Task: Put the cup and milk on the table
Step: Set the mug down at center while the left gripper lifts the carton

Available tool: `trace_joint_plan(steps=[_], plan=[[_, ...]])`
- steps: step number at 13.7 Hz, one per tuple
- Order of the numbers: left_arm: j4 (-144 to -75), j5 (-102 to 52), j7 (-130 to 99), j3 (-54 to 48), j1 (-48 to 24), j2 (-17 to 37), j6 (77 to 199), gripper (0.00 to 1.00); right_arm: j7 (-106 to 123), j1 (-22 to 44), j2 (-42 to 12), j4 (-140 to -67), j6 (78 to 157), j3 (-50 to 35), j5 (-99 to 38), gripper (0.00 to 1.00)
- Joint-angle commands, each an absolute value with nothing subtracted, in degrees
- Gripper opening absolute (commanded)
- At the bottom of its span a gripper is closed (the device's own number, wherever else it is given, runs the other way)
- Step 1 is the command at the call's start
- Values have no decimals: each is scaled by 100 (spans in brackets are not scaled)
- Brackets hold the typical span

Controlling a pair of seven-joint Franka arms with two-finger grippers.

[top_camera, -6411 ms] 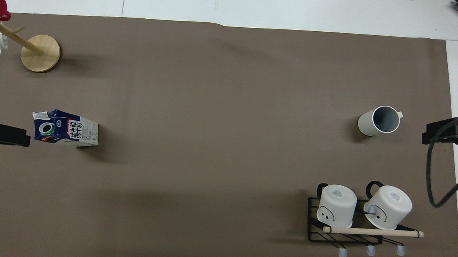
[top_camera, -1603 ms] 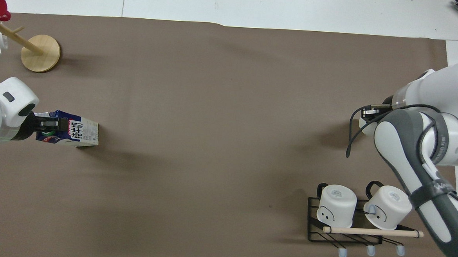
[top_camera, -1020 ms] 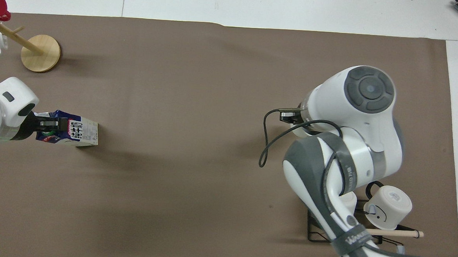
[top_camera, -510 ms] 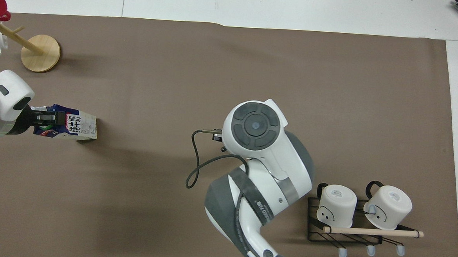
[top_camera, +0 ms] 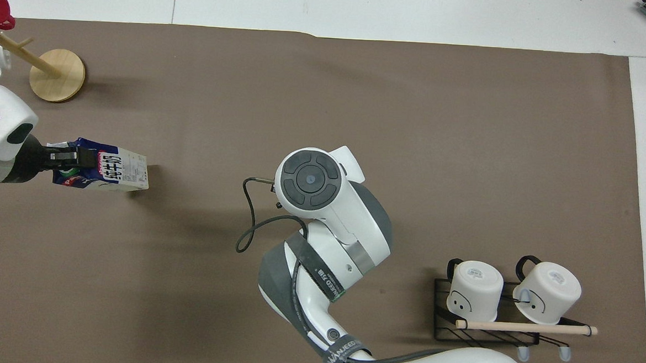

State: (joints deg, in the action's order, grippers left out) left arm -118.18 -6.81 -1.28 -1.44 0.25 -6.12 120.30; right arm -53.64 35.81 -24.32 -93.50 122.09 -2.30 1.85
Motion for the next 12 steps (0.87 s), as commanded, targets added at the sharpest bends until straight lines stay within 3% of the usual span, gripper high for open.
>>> trace_joint_plan(steps=[1,2,4,6,7,8,9,12], plan=[[-11611,-782,-508,-176,-218,-536,11830,53,-5677,3648,-2540,-9298,12365,-220,281,0],[-11567,-782,-692,-176,-298,-536,11813,53,-5695,3639,-2540,-9316,12366,-220,238,1],[-11531,-782,-930,-176,-483,-536,11769,53,-5713,3621,-2531,-9509,12427,-220,193,15],[-11531,-782,-1115,-176,-632,-536,11760,52,-5826,3604,-2514,-9589,12541,-220,176,20],[-11531,-782,-1186,-176,-720,-536,11760,52,-5836,3586,-2514,-9580,12542,-220,176,35],[-11531,-782,-1300,-176,-782,-536,11760,52,-5845,3577,-2522,-9537,12542,-220,176,72],[-11531,-782,-1405,-176,-878,-545,11760,52,-5853,3595,-2522,-9458,12533,-220,211,100],[-11479,-782,-1765,-176,-1142,-536,11760,52,-5818,3560,-2392,-9159,12428,-168,149,100]])
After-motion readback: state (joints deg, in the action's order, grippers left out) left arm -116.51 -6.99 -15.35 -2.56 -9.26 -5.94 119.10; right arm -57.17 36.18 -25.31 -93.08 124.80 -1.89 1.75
